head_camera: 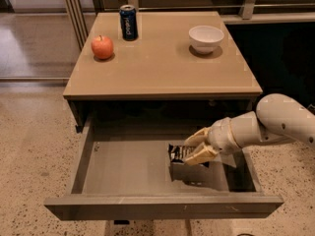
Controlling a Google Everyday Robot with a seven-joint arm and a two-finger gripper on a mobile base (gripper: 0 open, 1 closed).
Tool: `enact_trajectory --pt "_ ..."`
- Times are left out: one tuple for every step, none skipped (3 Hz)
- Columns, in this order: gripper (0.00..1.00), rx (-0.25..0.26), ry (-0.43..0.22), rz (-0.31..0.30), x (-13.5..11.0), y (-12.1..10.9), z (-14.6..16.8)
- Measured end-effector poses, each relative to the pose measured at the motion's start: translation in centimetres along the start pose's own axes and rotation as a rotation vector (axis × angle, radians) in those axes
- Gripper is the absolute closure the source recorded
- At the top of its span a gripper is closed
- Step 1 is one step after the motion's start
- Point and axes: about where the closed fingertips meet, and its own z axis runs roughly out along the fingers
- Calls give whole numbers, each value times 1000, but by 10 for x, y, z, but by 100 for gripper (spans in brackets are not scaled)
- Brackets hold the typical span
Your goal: Place rxbar chocolate into top drawer
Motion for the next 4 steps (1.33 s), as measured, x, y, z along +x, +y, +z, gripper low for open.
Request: enact_trajectory --pt "100 22 -41 -30 18 -8 27" --pt "100 16 -63 -40 29 -13 48" --pt "100 -5 -57 -40 40 -17 69" --pt "97 -24 -38 -49 48 -21 85"
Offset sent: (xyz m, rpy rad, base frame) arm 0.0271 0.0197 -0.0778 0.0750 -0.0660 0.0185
